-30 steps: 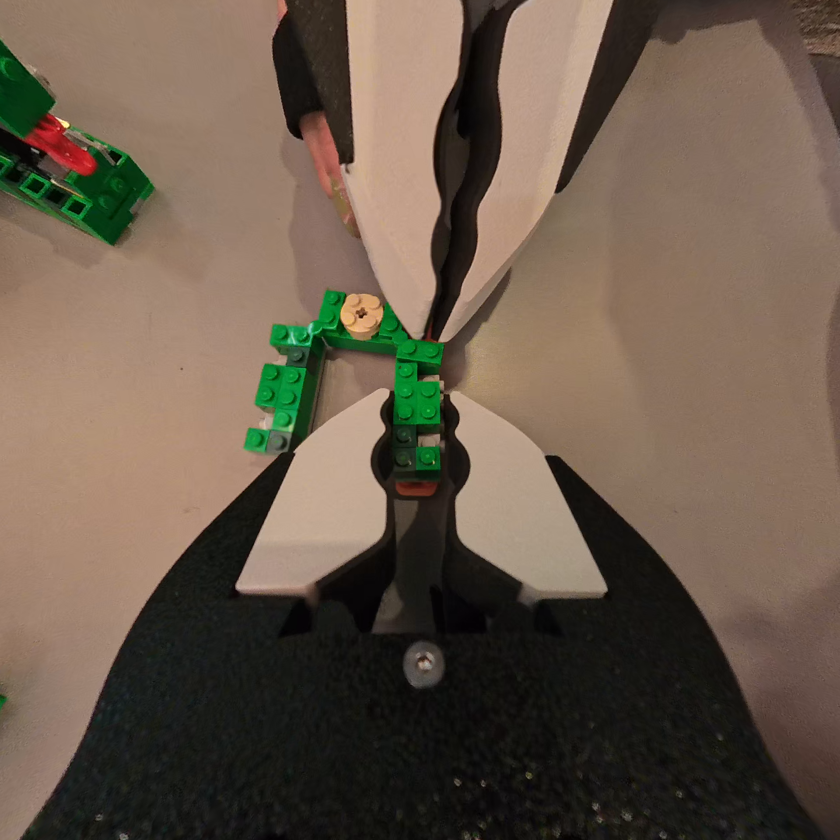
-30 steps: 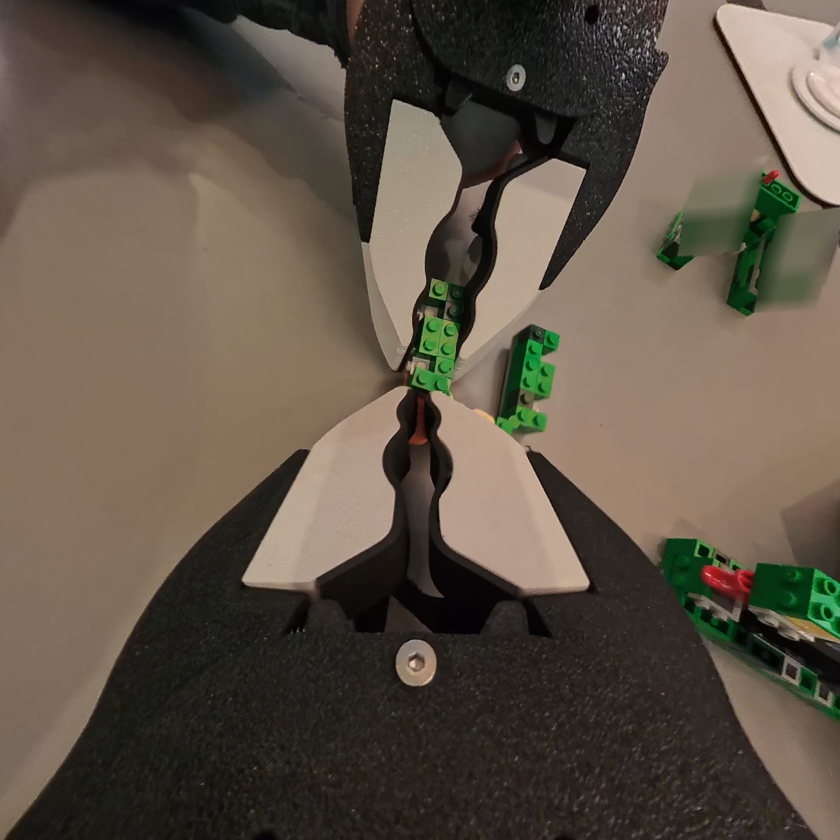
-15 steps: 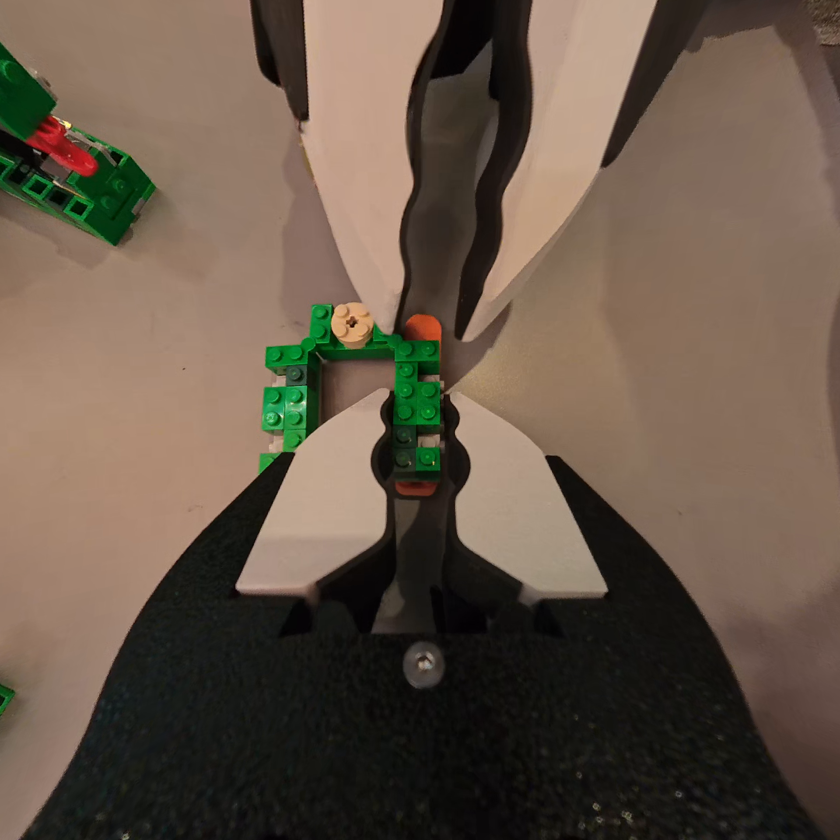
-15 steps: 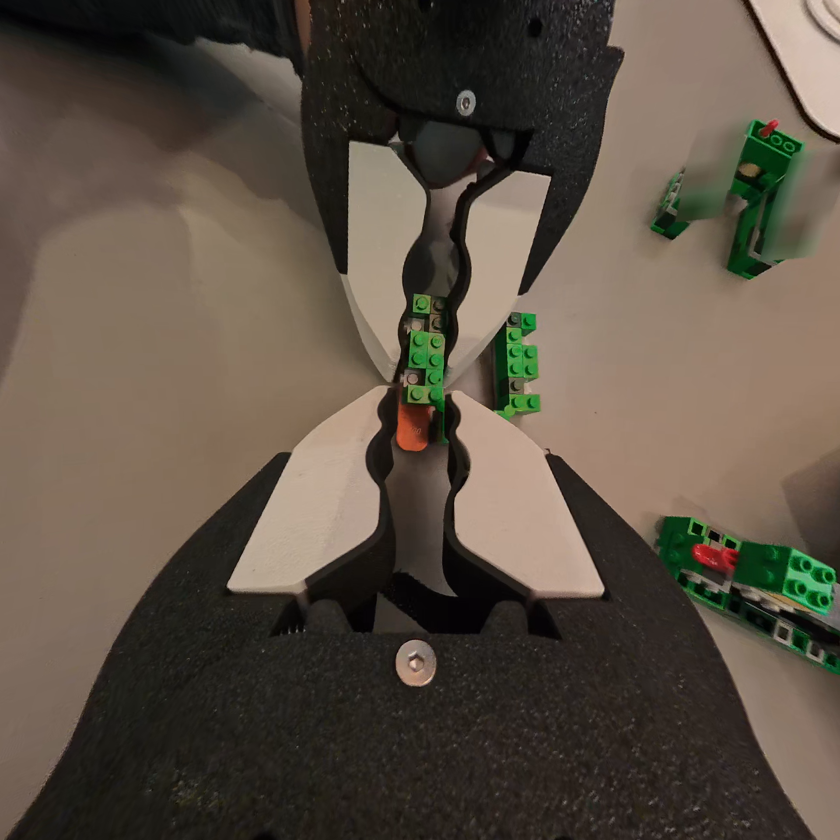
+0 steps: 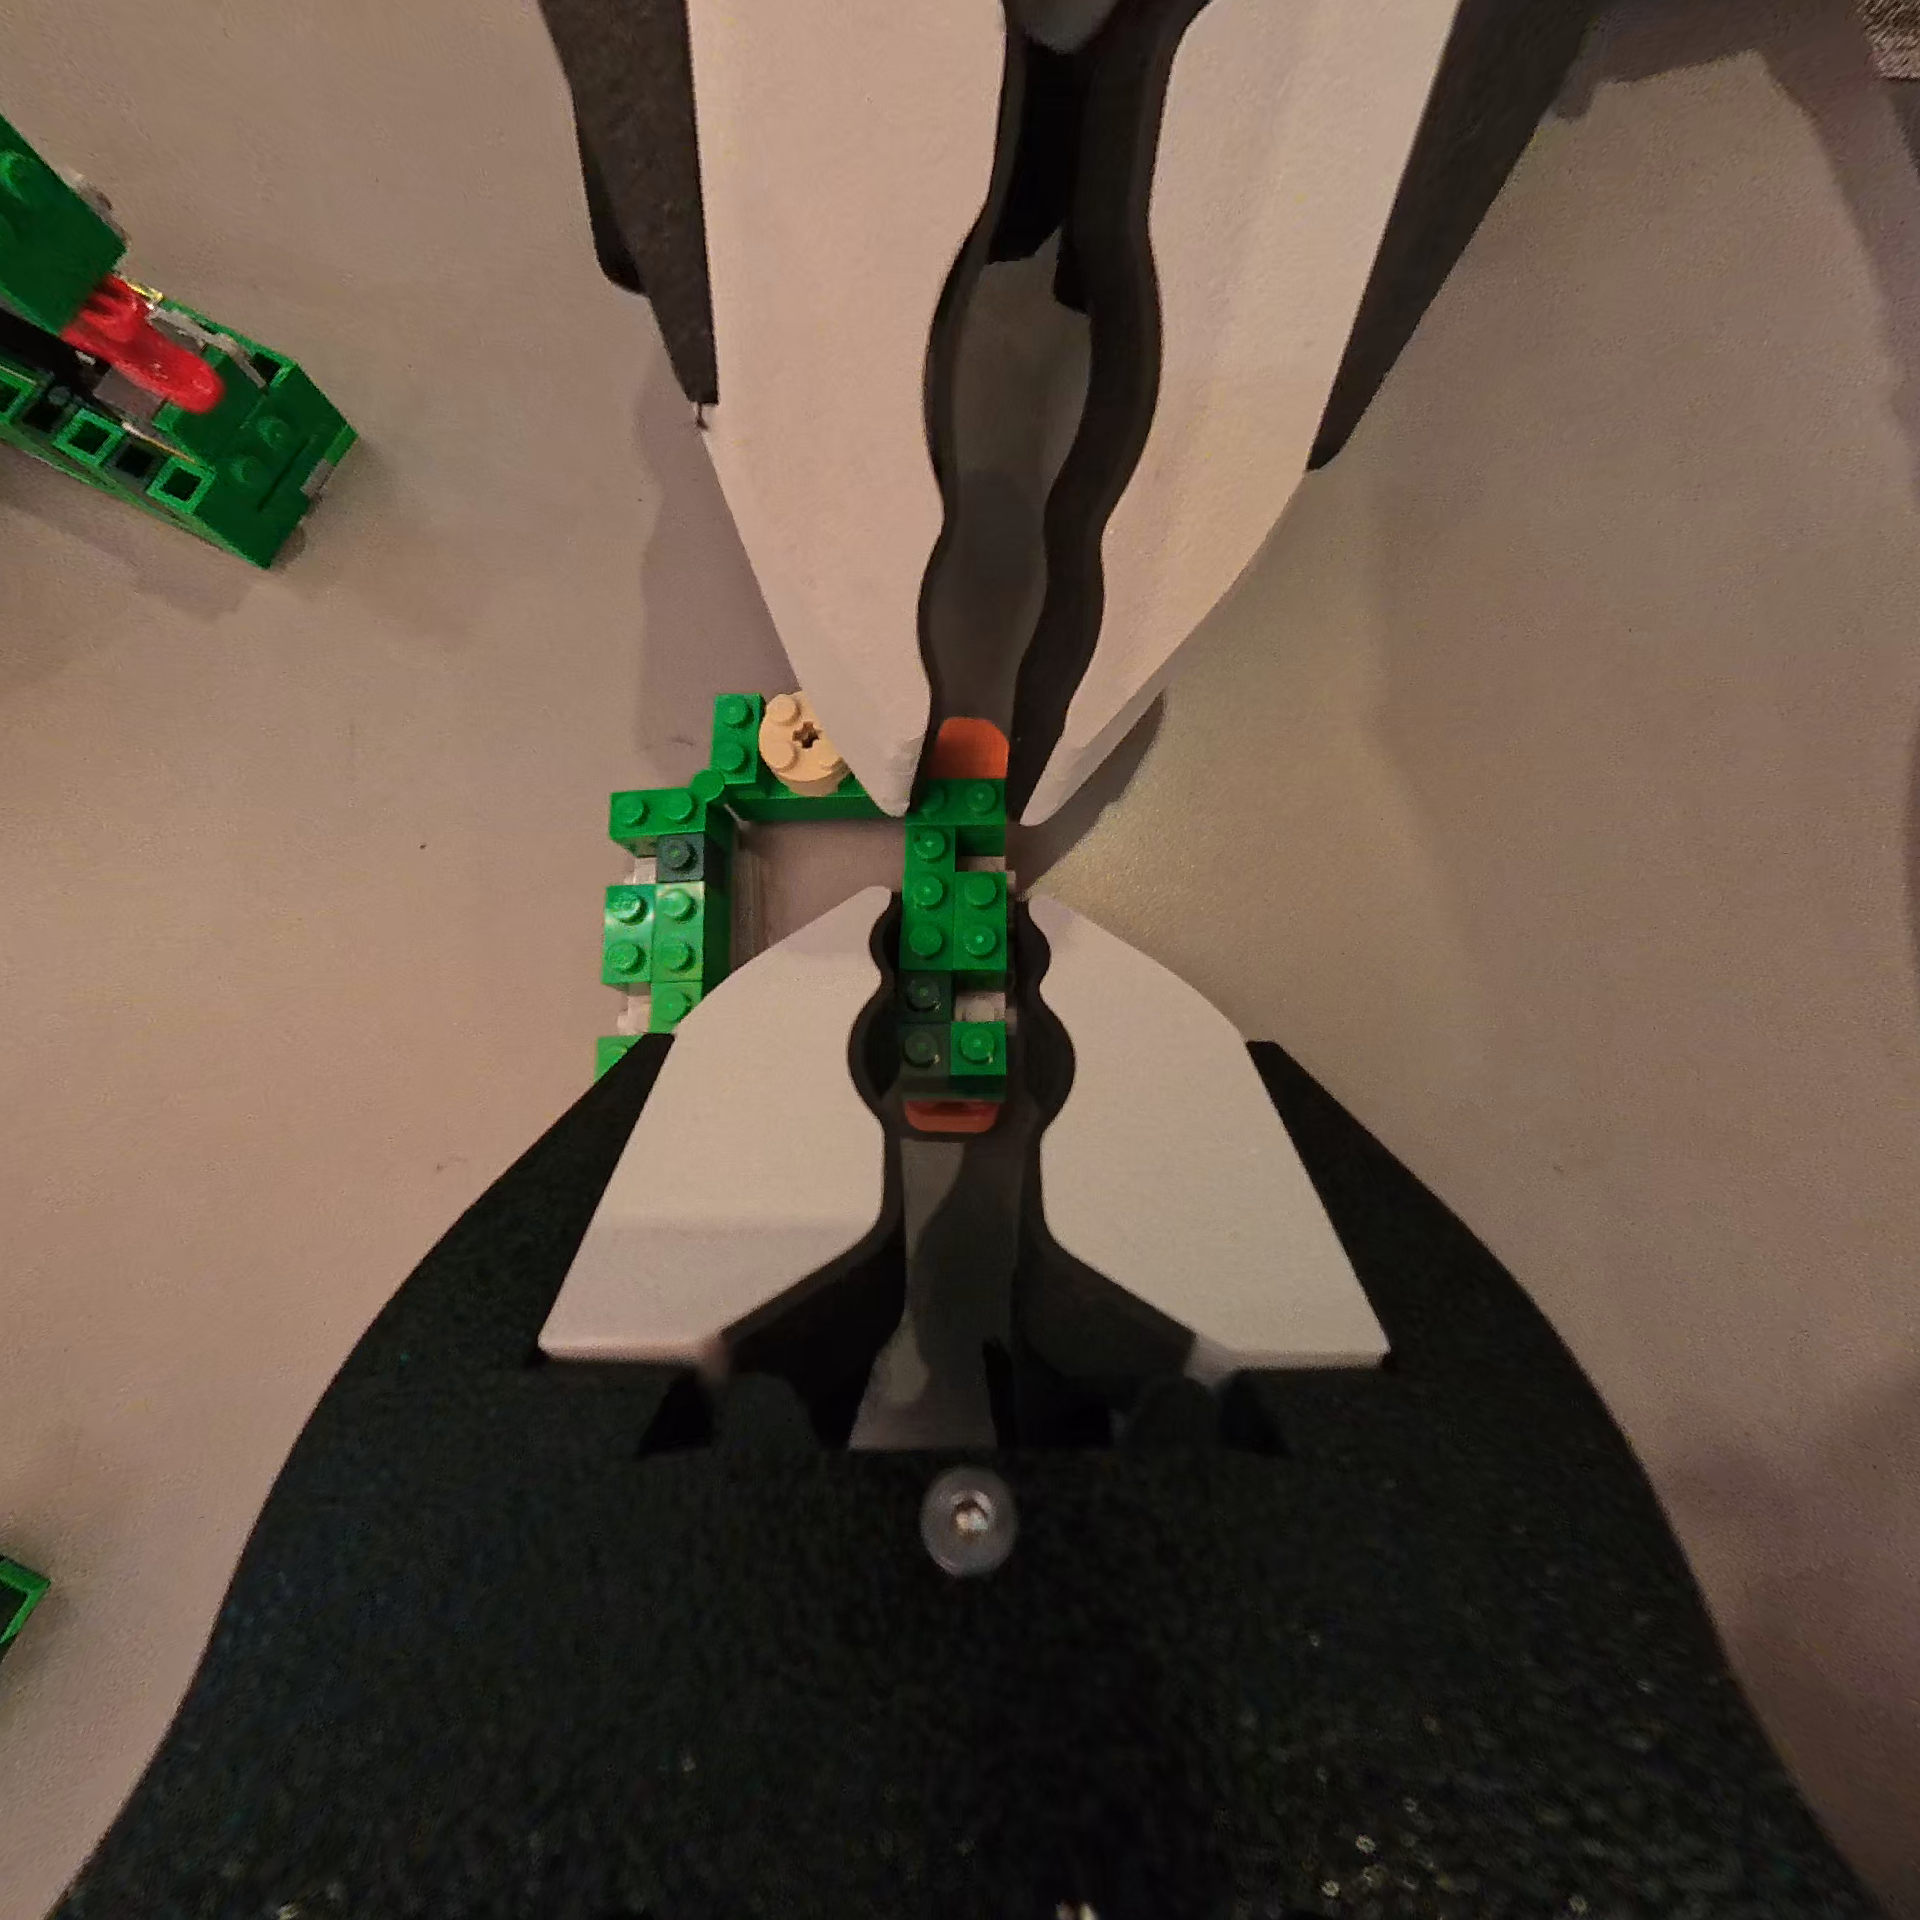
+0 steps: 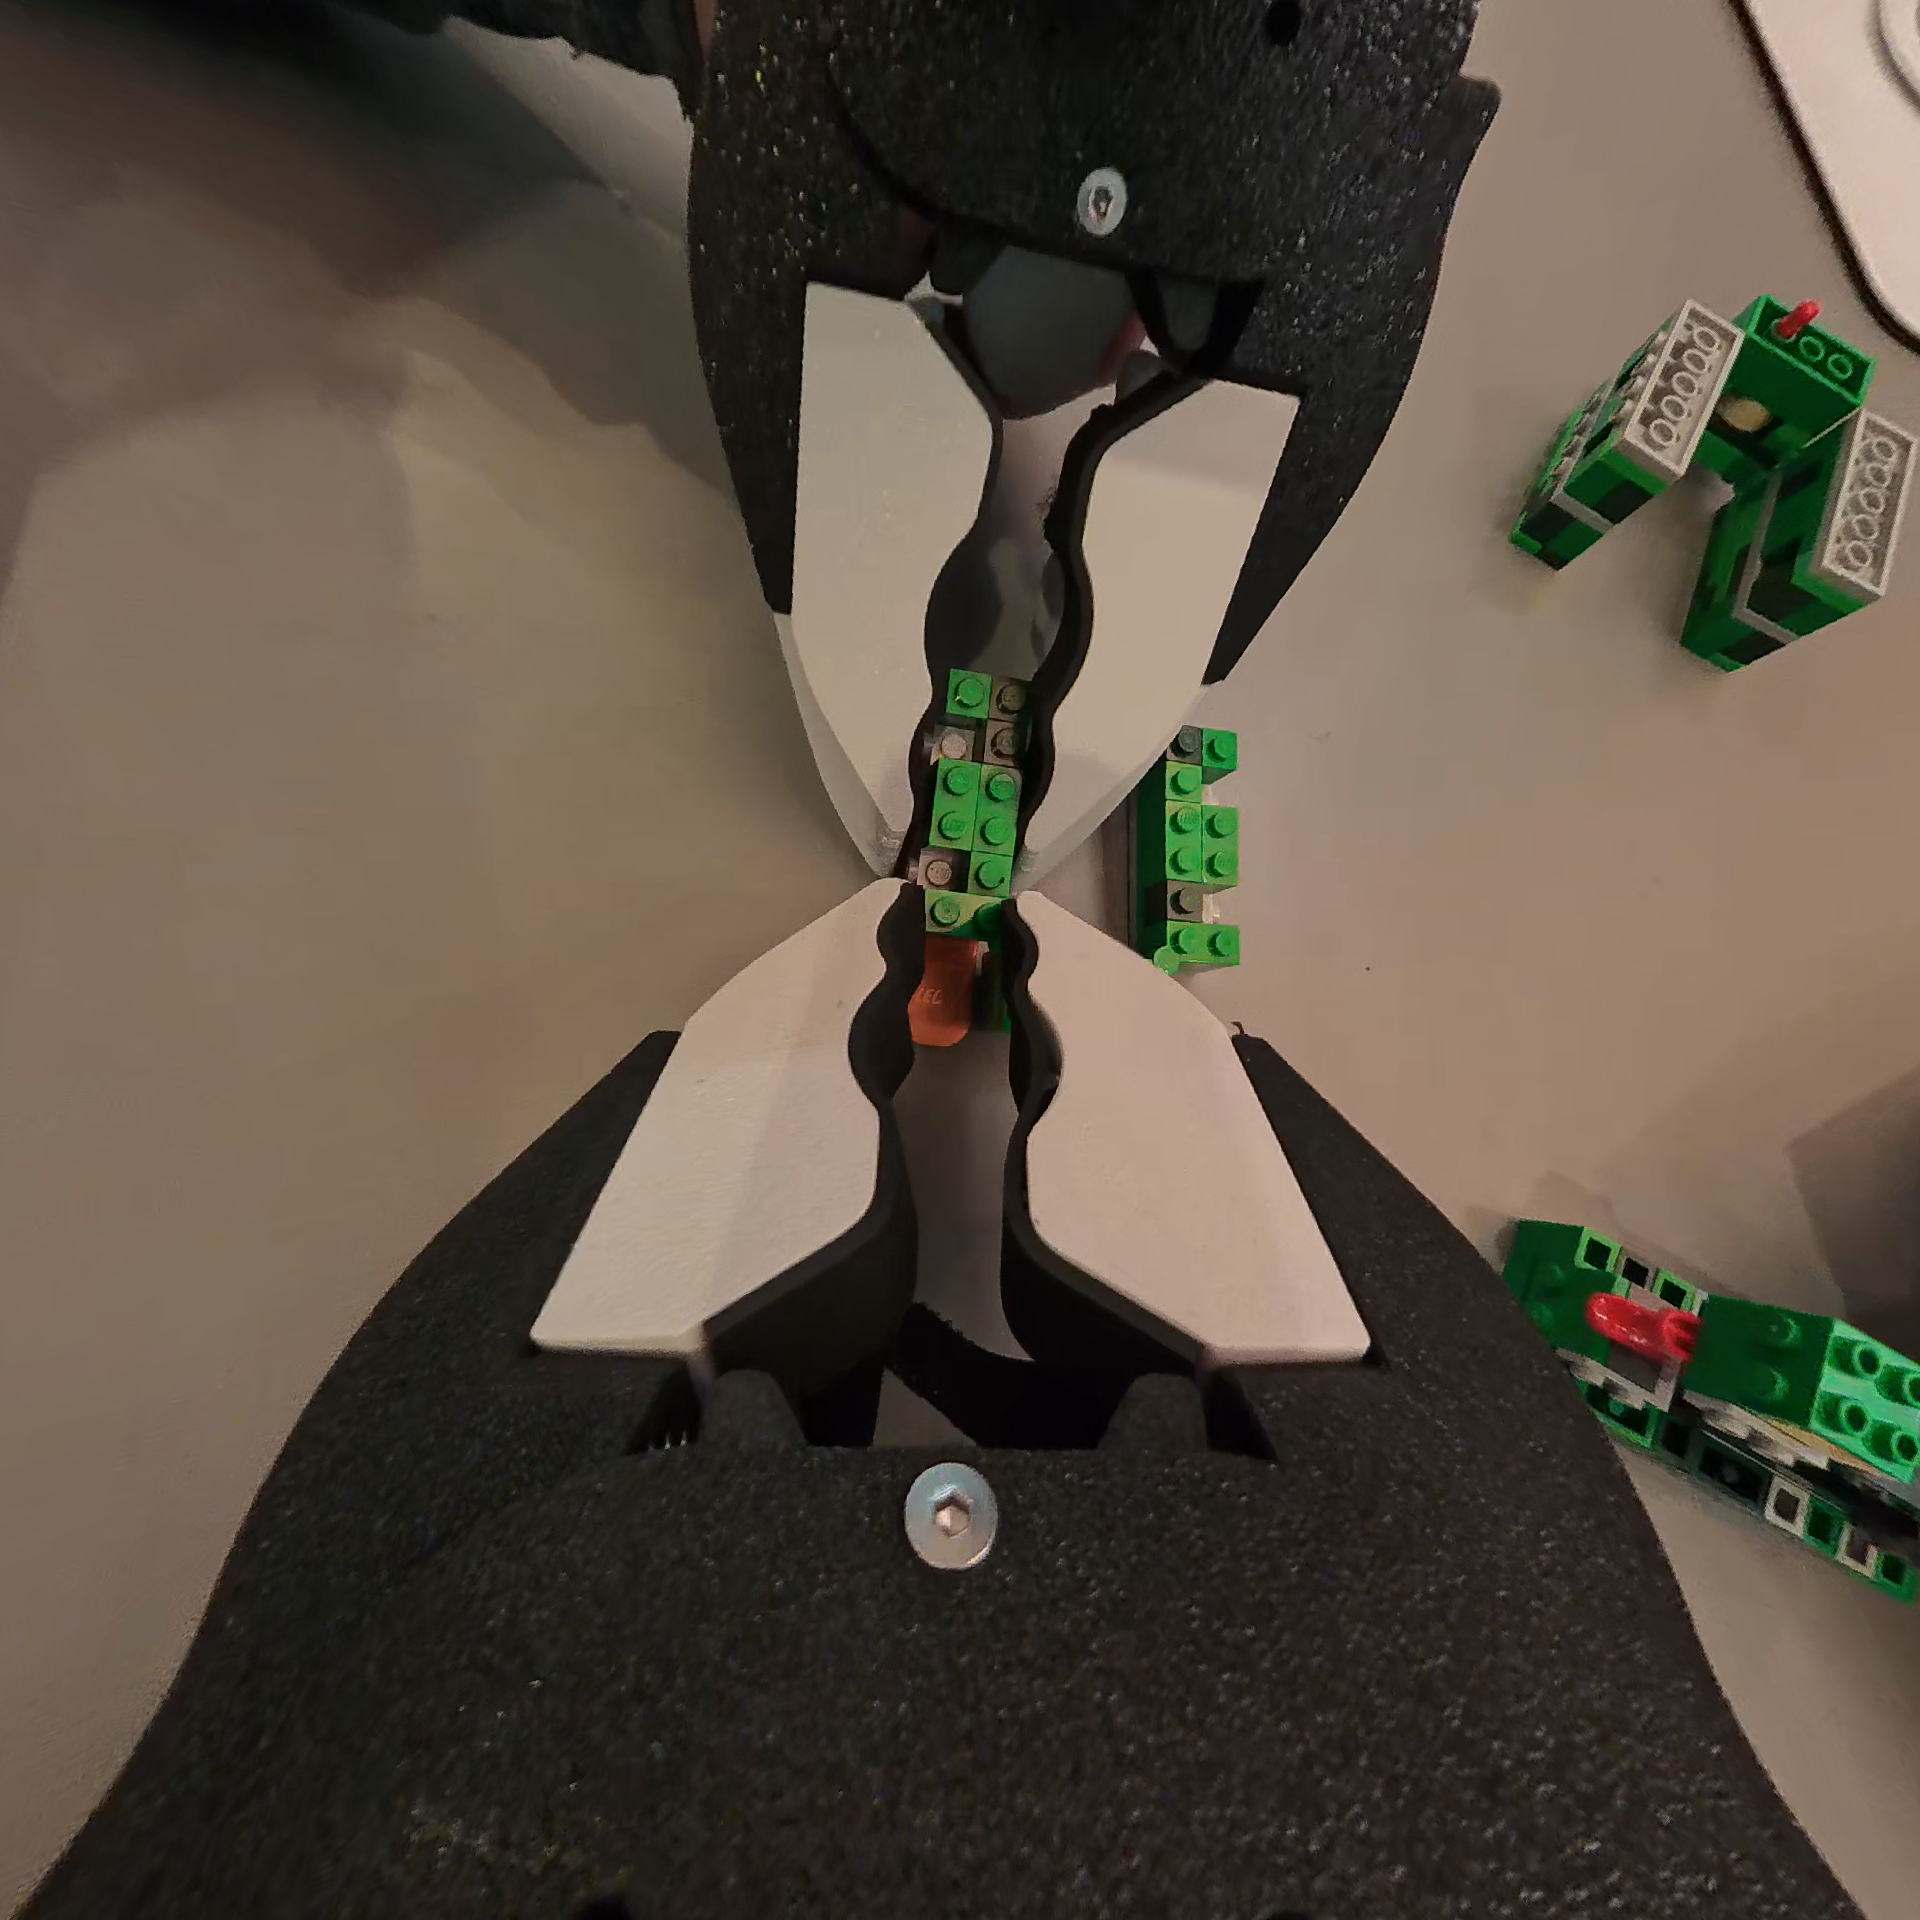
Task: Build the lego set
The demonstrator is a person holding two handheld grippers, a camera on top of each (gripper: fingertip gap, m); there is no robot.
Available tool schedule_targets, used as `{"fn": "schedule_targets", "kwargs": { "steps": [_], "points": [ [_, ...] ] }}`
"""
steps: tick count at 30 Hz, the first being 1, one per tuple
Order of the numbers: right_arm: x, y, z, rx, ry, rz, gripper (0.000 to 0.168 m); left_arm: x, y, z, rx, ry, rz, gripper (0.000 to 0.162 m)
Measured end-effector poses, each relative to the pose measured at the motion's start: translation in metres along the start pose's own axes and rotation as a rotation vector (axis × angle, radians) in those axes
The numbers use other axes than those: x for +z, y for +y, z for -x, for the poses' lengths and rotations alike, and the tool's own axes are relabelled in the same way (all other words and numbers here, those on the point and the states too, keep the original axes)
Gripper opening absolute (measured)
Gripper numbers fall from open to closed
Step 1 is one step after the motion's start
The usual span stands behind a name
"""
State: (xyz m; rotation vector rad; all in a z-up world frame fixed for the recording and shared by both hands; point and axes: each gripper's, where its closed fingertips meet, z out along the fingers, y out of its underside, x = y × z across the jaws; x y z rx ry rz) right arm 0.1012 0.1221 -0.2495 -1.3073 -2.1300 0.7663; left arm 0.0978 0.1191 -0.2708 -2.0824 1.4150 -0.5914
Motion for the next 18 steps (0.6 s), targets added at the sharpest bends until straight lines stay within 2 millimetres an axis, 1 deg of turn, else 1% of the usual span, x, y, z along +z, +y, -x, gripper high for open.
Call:
{"fn": "schedule_targets", "kwargs": {
  "steps": [7,13,18],
  "points": [
    [0.0008,0.0001,0.0003,-0.047,0.049,-0.05,0.013,0.0001,0.0001,0.0,0.003,-0.003,0.001,0.019],
    [0.0013,0.0001,0.0004,-0.009,0.04,-0.102,0.014,0.0001,0.0,0.0001,0.003,-0.002,-0.001,0.019],
    [0.0017,0.0002,0.0003,-0.011,0.049,-0.121,0.014,0.0002,-0.0002,0.0001,0.001,0.0,-0.004,0.019]
  ]
}}
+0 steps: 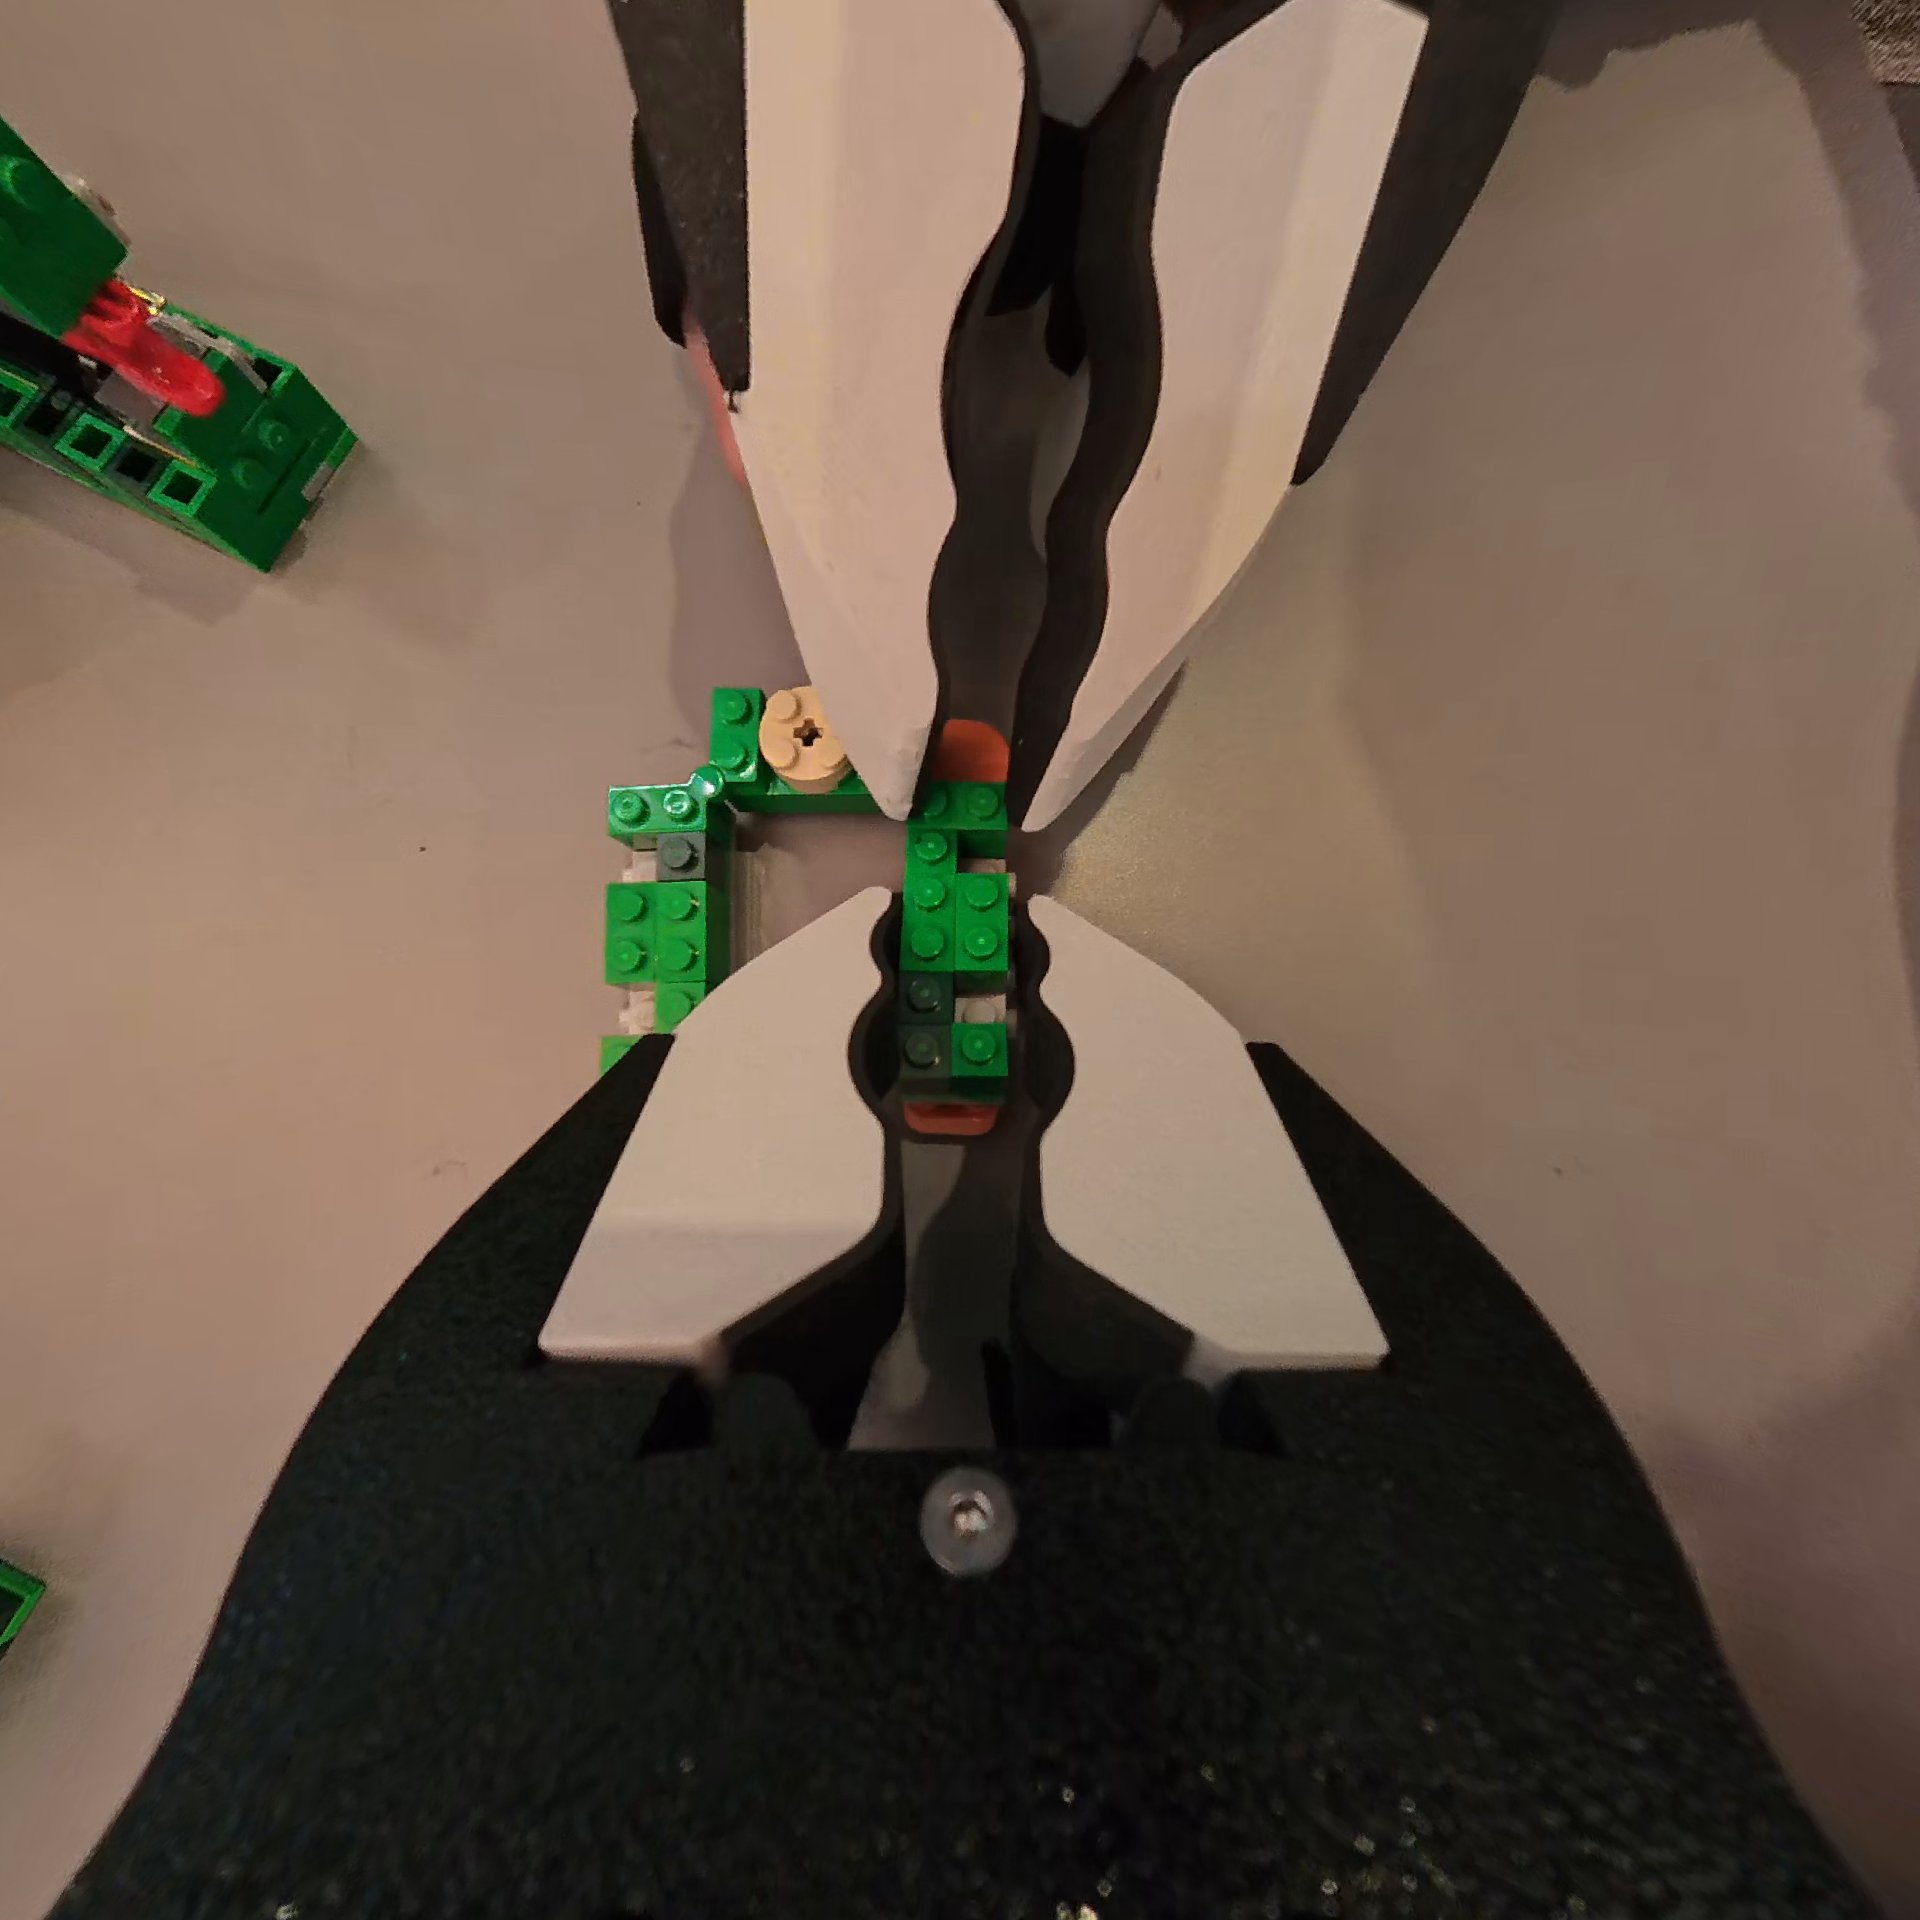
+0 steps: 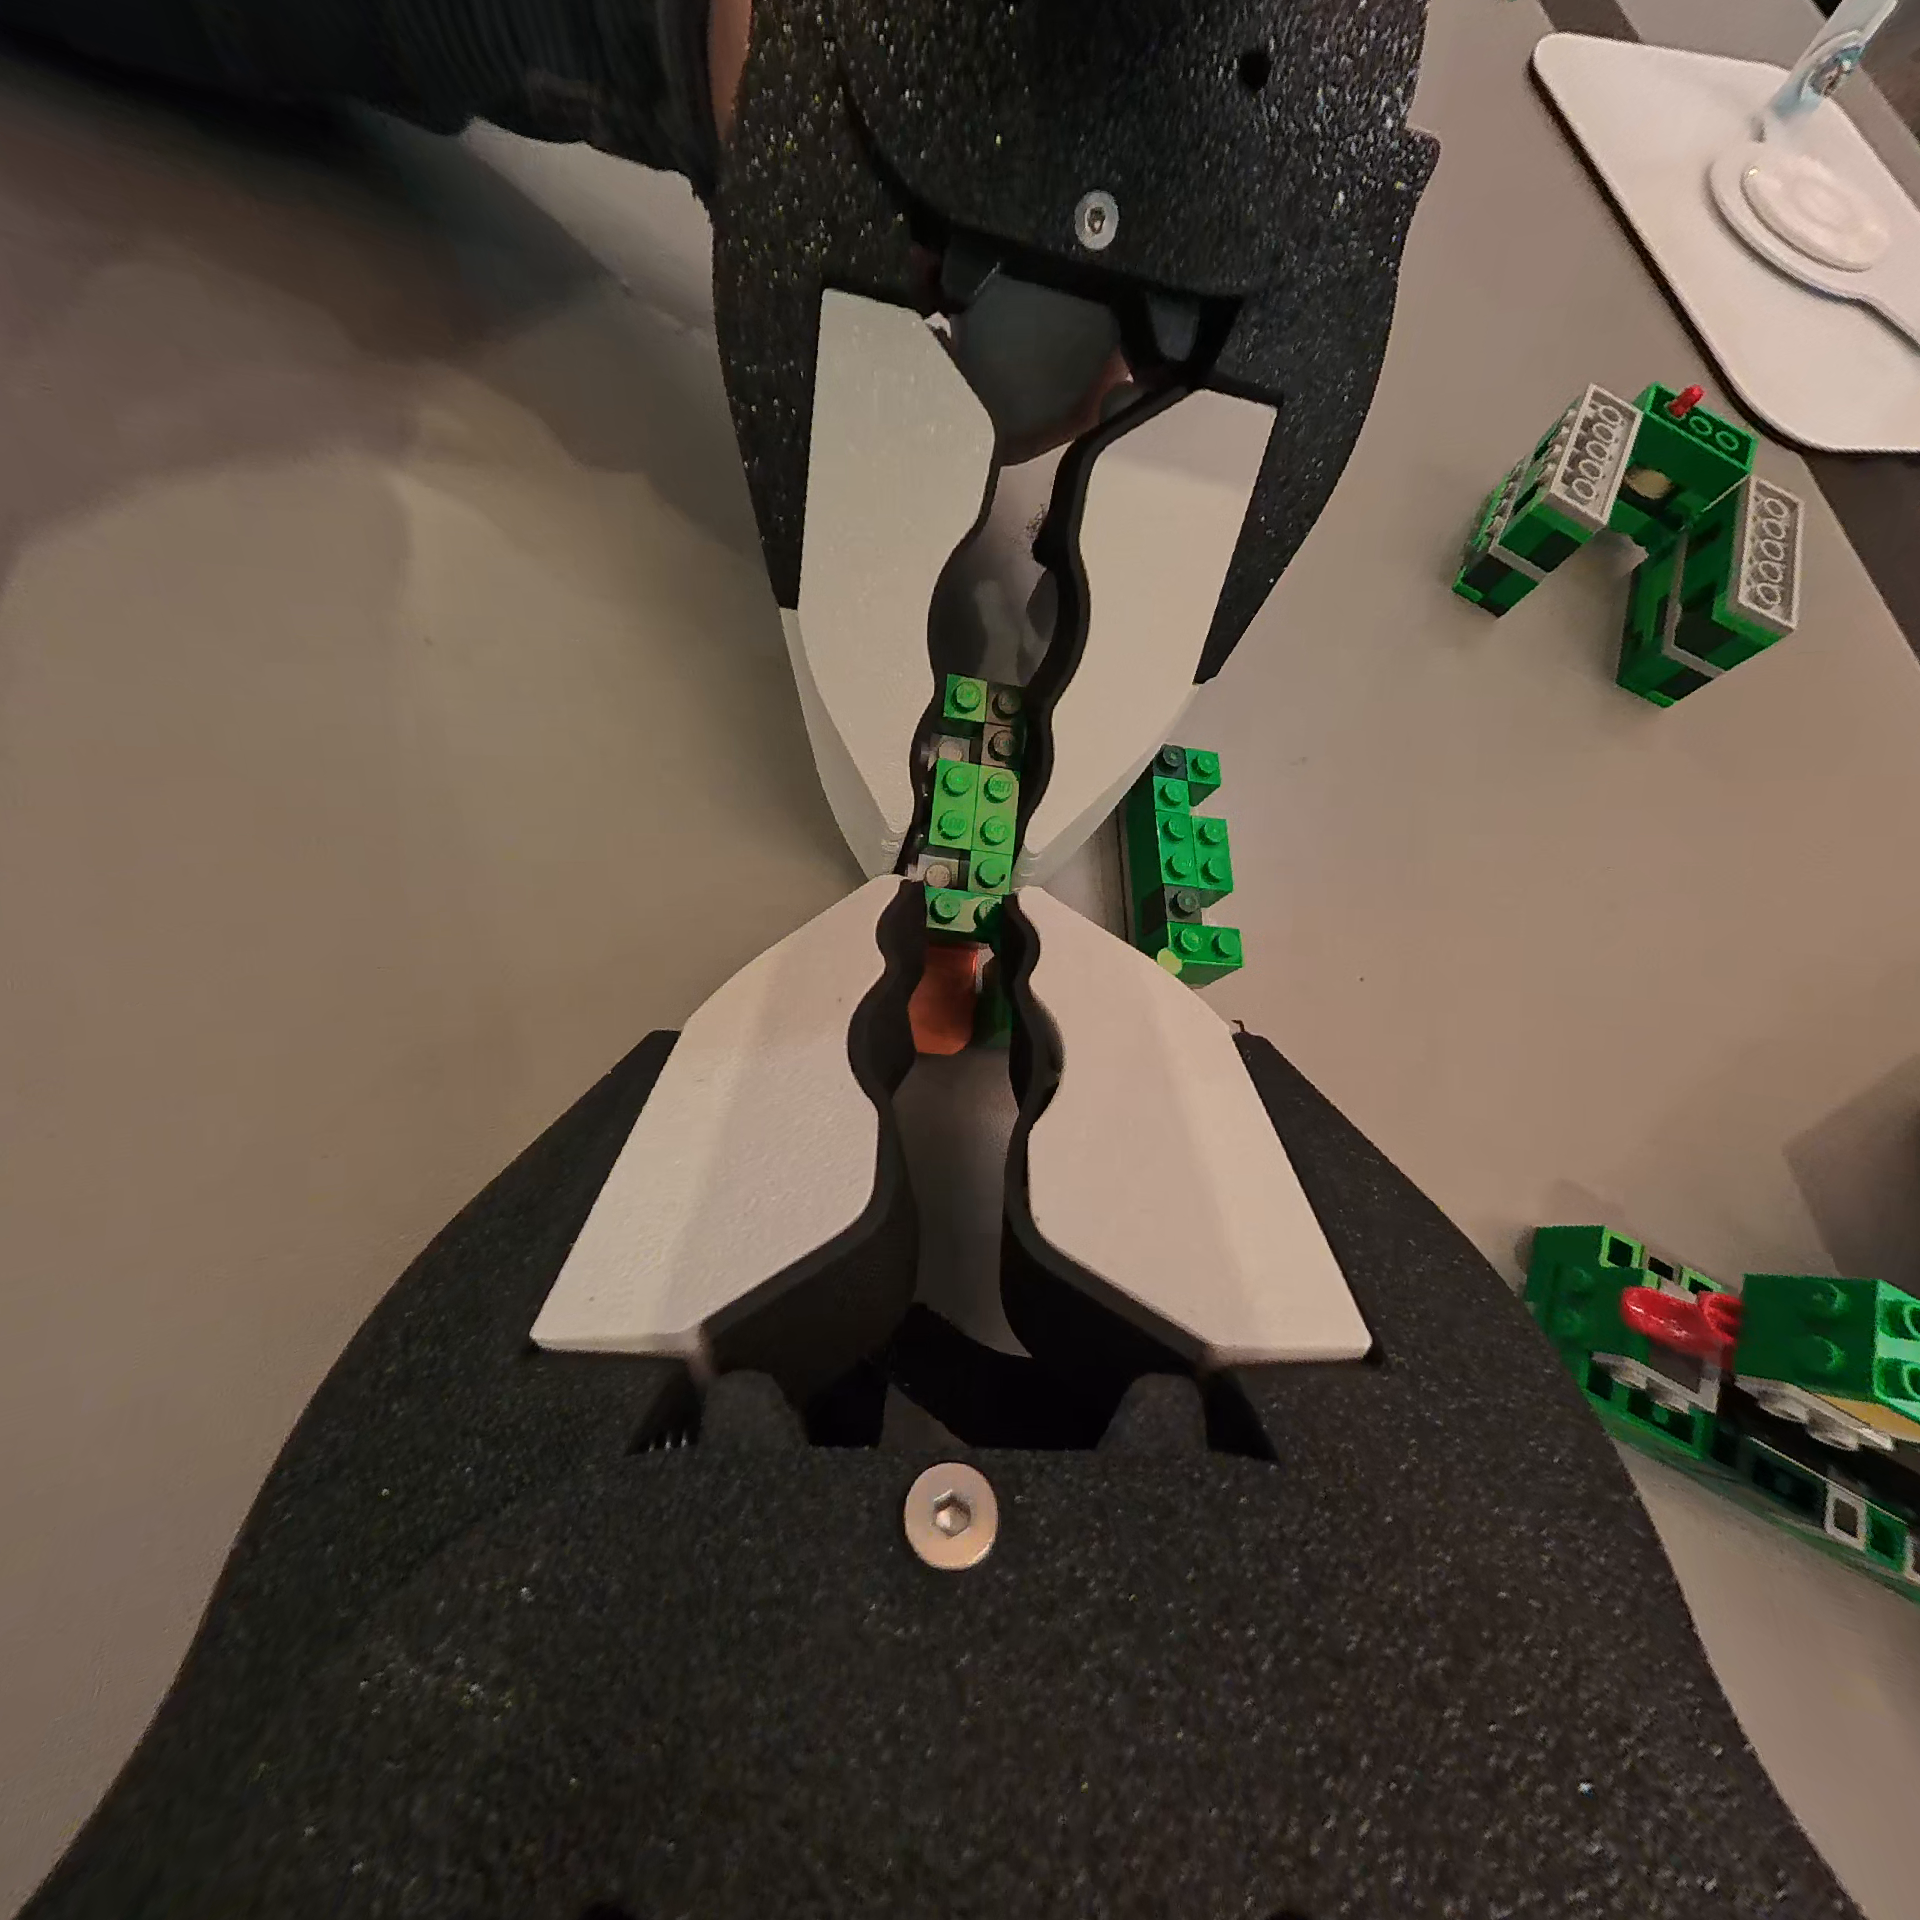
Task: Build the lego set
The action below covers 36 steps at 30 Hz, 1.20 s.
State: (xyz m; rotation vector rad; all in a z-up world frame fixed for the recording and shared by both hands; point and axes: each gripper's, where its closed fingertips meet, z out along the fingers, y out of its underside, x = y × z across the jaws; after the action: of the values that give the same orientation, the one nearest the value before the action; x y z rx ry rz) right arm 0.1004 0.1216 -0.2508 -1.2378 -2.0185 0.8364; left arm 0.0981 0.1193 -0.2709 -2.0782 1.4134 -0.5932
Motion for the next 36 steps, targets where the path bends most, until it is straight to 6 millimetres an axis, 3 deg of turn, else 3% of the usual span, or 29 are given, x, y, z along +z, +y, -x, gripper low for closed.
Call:
{"fn": "schedule_targets", "kwargs": {
  "steps": [30,36],
  "points": [
    [0.0016,0.0,-0.0011,-0.004,0.075,-0.043,0.016,0.0001,-0.0003,-0.0002,-0.018,0.011,-0.021,0.019],
    [0.003,0.0014,0.0028,-0.034,0.06,-0.03,0.039,0.0001,-0.0002,0.0001,-0.014,0.005,-0.018,0.019]
  ]
}}
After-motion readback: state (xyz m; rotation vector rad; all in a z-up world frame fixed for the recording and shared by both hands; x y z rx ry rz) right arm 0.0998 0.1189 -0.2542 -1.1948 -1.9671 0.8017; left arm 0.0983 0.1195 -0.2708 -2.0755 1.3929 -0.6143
